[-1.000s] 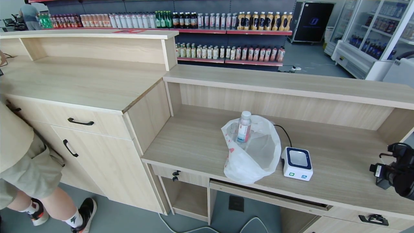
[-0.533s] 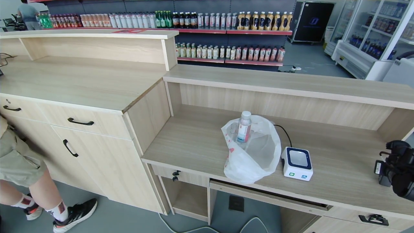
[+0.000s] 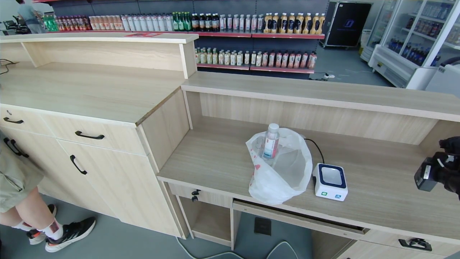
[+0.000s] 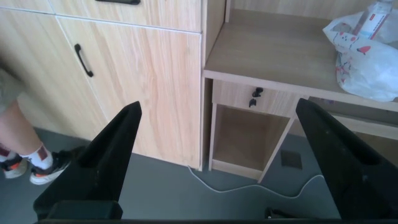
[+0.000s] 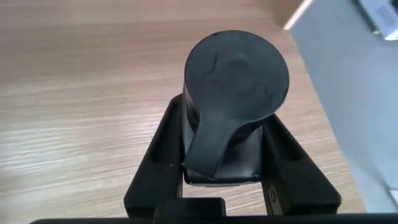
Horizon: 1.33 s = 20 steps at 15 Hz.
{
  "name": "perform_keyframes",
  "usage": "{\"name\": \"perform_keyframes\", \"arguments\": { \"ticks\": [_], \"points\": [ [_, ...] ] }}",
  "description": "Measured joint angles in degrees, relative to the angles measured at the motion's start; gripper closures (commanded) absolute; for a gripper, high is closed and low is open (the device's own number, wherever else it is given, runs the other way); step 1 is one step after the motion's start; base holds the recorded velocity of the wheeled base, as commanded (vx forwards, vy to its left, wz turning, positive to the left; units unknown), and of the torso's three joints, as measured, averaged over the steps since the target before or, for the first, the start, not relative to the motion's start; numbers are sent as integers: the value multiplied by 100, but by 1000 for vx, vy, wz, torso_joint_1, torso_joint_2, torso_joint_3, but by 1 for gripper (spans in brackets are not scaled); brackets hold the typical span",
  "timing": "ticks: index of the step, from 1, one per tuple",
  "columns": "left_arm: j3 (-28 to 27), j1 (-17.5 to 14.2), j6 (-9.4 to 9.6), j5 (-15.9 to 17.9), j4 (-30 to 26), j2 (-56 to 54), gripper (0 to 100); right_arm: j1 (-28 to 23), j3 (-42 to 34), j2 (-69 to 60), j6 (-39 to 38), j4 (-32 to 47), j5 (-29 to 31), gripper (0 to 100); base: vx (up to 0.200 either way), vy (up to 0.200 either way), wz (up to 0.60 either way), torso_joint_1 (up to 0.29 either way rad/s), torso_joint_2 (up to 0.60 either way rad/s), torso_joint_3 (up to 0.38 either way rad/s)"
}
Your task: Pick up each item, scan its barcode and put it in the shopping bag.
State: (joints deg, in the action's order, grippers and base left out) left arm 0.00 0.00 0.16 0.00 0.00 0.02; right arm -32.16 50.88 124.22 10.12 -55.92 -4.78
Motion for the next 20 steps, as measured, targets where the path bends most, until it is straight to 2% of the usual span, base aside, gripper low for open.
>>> {"name": "perform_keyframes", "arguments": {
  "ticks": [2,4,6,7,9,12,13,16,20],
  "points": [
    [0,0,0,2,0,0,0,124,-205,-1080,-433,833,-1314,100,0,0,0,0,0,0],
    [0,0,0,0,0,0,0,366,-304,-2241,-1039,1774,-3092,100,0,0,0,0,0,0],
    [0,0,0,0,0,0,0,890,-262,-3196,-1566,2512,-4519,100,0,0,0,0,0,0],
    [0,0,0,0,0,0,0,1235,-199,-3544,-1781,2708,-4941,100,0,0,0,0,0,0],
    [0,0,-2,0,0,0,0,1814,-39,-4074,-2311,2907,-5283,100,0,0,0,0,0,0],
    [0,0,0,0,0,0,0,2756,247,-4639,-3565,2940,-5310,100,0,0,0,0,0,0],
    [0,2,0,0,0,0,0,3001,319,-4791,-3775,2948,-5322,100,0,0,0,0,0,0],
    [0,0,0,0,0,0,0,3551,316,-5270,-4019,2956,-5634,100,0,0,0,0,0,0],
    [0,0,-2,0,0,0,0,4062,11,-5694,-3901,2904,-5826,100,0,0,0,0,0,0]
  ]
}}
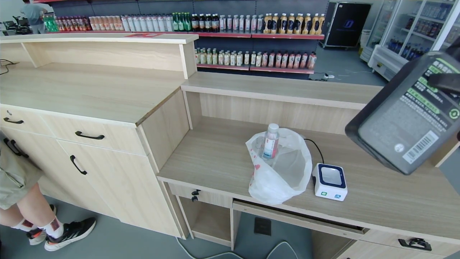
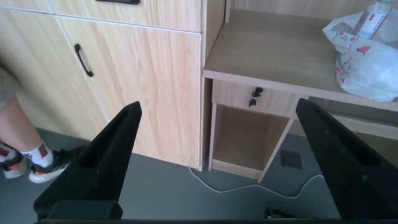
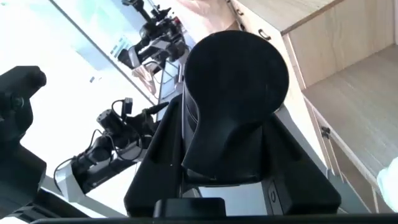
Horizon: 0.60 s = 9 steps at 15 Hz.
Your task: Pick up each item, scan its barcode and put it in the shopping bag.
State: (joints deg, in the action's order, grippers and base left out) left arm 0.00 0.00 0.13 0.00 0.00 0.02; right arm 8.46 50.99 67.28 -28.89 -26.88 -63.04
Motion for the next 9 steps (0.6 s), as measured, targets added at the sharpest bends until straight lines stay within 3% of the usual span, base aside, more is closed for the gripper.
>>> {"name": "perform_keyframes", "arguments": {
  "ticks": [9],
  "points": [
    [0,0,2,0,0,0,0,324,-157,-562,67,72,-2,100,0,0,0,0,0,0]
  ]
}}
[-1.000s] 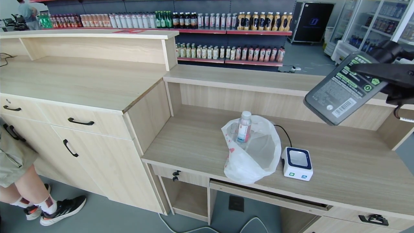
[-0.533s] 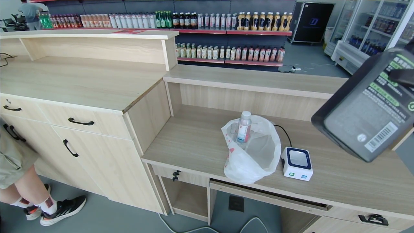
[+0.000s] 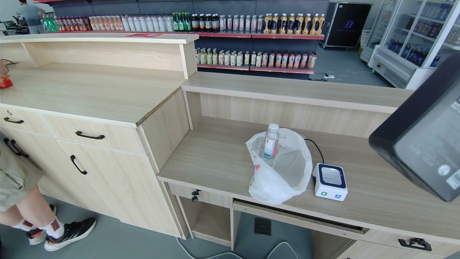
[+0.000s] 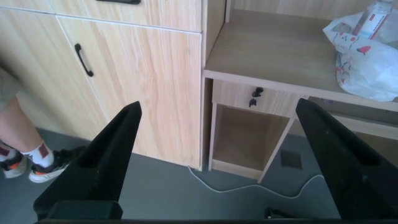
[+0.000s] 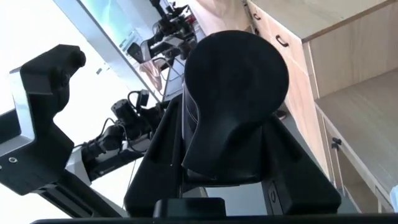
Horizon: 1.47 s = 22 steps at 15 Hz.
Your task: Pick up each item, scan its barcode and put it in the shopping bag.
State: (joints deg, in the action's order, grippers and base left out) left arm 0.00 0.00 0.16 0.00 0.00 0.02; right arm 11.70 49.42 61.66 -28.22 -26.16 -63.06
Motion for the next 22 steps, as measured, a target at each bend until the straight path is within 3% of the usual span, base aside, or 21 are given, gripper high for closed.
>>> {"name": "perform_keyframes", "arguments": {
  "ticks": [5,22],
  "points": [
    [0,0,-2,0,0,0,0,119,-395,-249,9,52,4,100,0,0,0,0,0,0],
    [0,0,0,0,0,0,0,130,-712,-472,105,422,35,100,0,0,0,0,0,0]
  ]
}}
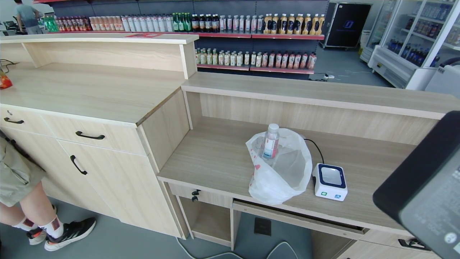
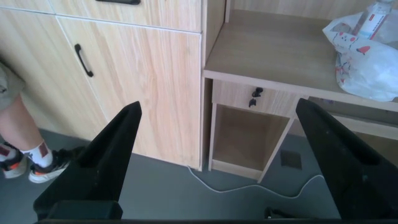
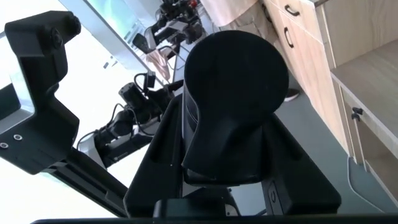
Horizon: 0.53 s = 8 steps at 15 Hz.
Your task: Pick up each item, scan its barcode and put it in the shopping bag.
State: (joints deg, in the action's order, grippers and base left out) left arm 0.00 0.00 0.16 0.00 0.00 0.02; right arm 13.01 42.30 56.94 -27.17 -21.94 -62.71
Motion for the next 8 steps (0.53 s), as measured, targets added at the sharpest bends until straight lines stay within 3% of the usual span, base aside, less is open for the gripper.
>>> {"name": "perform_keyframes", "arguments": {
  "ticks": [8],
  "points": [
    [0,0,0,0,0,0,0,0,-35,-55,2,0,-2,100,0,0,0,0,0,0]
  ]
}}
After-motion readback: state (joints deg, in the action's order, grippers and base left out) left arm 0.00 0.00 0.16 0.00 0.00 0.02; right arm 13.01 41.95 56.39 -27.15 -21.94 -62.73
